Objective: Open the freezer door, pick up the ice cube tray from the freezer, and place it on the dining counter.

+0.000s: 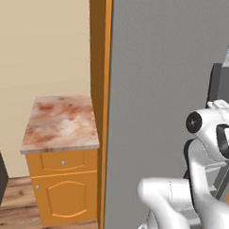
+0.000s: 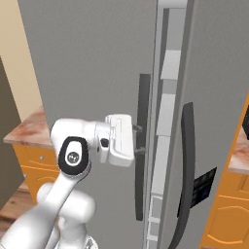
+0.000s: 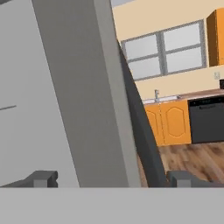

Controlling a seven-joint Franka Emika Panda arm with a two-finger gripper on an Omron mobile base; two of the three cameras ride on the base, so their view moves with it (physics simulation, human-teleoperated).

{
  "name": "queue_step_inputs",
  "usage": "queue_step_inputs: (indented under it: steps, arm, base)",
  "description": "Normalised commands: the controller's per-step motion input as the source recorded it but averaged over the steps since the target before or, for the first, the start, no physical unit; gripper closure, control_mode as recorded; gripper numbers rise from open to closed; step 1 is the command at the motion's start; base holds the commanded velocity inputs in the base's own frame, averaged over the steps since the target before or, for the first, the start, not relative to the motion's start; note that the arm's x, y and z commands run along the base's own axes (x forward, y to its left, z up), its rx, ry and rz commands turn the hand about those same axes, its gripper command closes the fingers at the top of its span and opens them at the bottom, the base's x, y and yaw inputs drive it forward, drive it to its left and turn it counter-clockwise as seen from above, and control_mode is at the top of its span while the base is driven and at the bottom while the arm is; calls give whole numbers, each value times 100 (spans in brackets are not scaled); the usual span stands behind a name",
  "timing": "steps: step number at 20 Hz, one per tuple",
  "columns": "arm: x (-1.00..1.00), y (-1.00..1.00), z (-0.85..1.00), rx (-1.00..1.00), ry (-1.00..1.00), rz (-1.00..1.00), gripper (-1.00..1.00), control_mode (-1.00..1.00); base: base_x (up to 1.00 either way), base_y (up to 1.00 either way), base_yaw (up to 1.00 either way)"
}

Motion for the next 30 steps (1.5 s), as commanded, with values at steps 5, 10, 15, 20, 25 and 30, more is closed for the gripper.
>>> queue_step_inputs:
  steps: [5, 10, 15, 20, 25, 30]
  arm:
    - [27, -17, -10, 0, -7, 0, -100, -100]
    - [21, -25, -9, 0, -5, 0, -100, -100]
    - [10, -43, -6, 0, -2, -2, -100, -100]
    - [4, -37, -6, 0, -1, -3, -100, -100]
    - [0, -43, -4, 0, 0, -3, -100, -100]
    - [0, -47, -6, 0, 0, -3, -100, -100]
  base:
    - [0, 0, 0]
    - [0, 0, 0]
    - [0, 0, 0]
    - [0, 0, 0]
    - [0, 0, 0]
    - [0, 0, 0]
